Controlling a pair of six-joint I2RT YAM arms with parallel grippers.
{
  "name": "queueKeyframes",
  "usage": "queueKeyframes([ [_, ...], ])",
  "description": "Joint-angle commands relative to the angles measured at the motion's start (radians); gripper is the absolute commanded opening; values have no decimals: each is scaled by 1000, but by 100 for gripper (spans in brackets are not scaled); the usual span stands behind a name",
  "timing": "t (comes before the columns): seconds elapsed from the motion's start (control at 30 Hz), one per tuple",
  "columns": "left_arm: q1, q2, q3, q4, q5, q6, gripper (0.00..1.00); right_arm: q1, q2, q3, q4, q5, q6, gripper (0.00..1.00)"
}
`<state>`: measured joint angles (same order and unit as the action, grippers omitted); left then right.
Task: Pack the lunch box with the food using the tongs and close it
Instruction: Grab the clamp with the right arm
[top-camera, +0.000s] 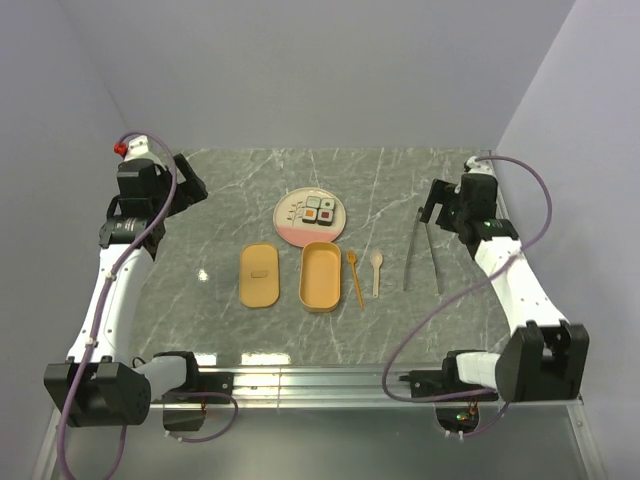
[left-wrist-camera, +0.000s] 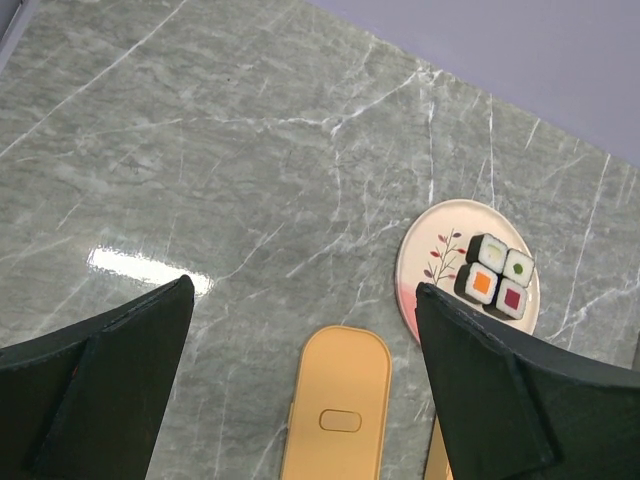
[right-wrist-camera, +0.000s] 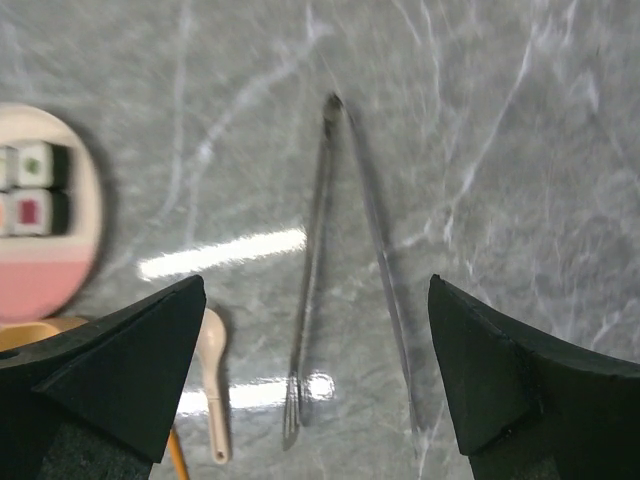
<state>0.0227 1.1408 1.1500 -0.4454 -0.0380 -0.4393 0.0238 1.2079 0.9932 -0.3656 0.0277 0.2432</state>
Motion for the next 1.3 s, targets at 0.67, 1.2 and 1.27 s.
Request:
queueKeyframes([
  [0.67, 2, 57, 22, 53, 26, 28, 99, 87, 548, 248, -223, 133, 42, 94],
  [1.2, 3, 62, 17, 56, 16, 51, 99, 88, 708, 347, -272, 144, 56, 84],
  [1.27, 5, 62, 17, 54, 13, 57, 100, 90, 729, 358, -277, 138, 56, 83],
])
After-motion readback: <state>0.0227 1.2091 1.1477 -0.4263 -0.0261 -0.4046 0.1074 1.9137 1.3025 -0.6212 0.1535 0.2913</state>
